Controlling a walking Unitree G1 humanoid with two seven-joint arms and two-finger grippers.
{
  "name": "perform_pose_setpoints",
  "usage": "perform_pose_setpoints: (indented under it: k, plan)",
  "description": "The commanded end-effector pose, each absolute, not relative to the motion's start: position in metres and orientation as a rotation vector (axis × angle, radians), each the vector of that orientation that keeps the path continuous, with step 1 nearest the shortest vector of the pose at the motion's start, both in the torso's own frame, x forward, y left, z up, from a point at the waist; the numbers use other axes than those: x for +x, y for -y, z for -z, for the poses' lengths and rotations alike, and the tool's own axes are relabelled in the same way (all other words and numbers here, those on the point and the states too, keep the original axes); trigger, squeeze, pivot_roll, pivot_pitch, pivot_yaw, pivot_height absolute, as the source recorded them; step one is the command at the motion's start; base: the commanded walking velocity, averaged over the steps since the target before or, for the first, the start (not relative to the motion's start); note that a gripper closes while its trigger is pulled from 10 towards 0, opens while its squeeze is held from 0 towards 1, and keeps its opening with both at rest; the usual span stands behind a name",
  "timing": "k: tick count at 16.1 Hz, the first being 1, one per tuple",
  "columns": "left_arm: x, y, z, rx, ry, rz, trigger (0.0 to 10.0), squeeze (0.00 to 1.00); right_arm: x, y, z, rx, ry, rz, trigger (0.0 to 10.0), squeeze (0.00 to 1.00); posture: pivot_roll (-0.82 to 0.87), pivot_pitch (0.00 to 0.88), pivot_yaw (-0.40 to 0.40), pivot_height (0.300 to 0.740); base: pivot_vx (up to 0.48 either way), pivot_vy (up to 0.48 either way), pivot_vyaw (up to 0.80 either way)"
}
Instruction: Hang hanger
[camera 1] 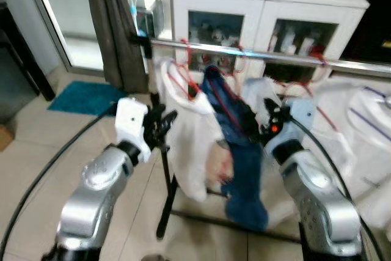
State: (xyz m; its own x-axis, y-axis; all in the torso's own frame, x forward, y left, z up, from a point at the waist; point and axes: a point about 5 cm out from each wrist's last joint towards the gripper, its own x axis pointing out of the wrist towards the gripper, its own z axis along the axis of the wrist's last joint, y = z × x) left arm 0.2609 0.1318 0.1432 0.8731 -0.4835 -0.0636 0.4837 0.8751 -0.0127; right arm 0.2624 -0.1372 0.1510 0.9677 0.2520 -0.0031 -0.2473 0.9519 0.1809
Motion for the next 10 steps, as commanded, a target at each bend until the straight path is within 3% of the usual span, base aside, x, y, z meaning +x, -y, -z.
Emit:
perform_pose_setpoints:
  k: [1,10]
  plan:
    - [0.2601,-0.1321,-0.1431,0.039,-0.069,0.522,10.0,0.0,0.2642,0.1382,-0.1503,0.197,-0.037,-0.251,10.0,1.0,0.13,0.0,0.022,0.74,0.0,0.0,0.0]
    - [0.2612,-0.1321,-0.1441,0.049,-0.074,0.52,10.0,0.0,0.2676,0.1388,-0.1469,0.151,-0.056,-0.236,10.0,1.0,0.13,0.0,0.022,0.74,0.0,0.0,0.0]
